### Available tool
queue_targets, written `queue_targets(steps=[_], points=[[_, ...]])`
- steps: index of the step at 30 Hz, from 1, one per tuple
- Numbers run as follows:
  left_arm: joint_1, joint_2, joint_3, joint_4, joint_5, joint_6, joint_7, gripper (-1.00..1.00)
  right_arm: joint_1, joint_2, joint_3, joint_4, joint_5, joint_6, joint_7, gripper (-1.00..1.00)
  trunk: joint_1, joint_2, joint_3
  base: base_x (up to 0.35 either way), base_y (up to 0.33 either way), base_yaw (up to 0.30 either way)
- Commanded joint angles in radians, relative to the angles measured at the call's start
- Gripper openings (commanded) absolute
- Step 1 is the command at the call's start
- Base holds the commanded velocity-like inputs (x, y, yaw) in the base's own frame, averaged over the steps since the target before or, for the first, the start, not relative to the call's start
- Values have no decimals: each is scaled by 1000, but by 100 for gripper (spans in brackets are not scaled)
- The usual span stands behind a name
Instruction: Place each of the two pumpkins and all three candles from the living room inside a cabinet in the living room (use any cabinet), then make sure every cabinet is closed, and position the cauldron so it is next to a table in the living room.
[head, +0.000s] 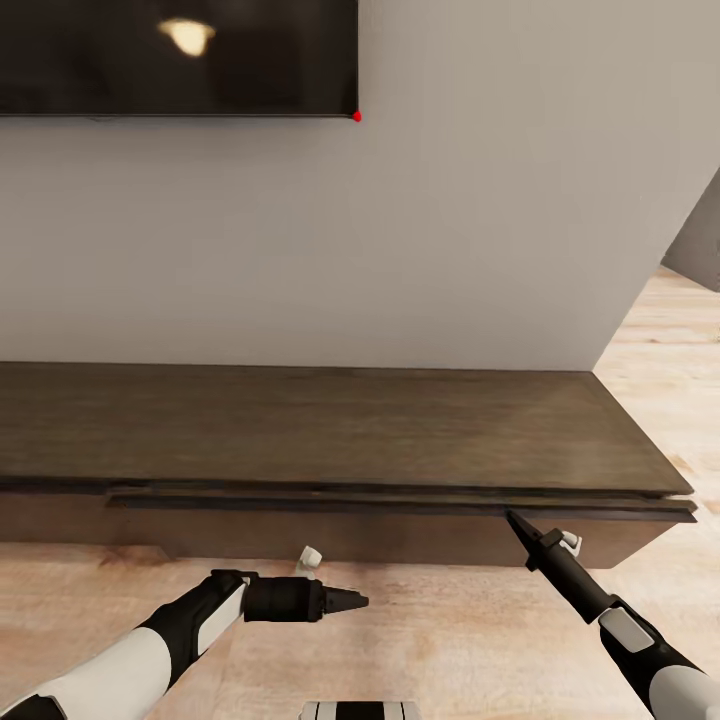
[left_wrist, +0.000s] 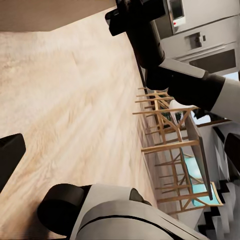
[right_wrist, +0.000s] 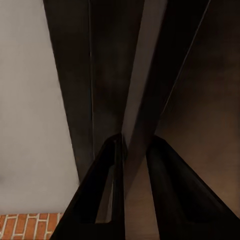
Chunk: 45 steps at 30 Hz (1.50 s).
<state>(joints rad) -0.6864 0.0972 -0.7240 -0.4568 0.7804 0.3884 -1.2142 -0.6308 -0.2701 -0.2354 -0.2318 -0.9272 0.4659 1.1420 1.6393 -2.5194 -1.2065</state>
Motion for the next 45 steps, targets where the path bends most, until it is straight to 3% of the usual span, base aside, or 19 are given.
queue_targets(steps=[1, 16, 45], points=[[-1, 1, -6, -1, 10, 10, -1, 100, -1, 0, -2, -1, -19, 20, 16, -100, -1, 0, -1, -280, 0, 0], [-1, 1, -6, -1, 10, 10, -1, 100, -1, 0, -2, -1, -19, 20, 16, -100, -1, 0, -1, -280, 0, 0], [-1, 1, -6, 0, 10, 10, 1, 100, -1, -1, -3, -1, -19, 20, 16, -100, -1, 0, -1, -184, 0, 0]])
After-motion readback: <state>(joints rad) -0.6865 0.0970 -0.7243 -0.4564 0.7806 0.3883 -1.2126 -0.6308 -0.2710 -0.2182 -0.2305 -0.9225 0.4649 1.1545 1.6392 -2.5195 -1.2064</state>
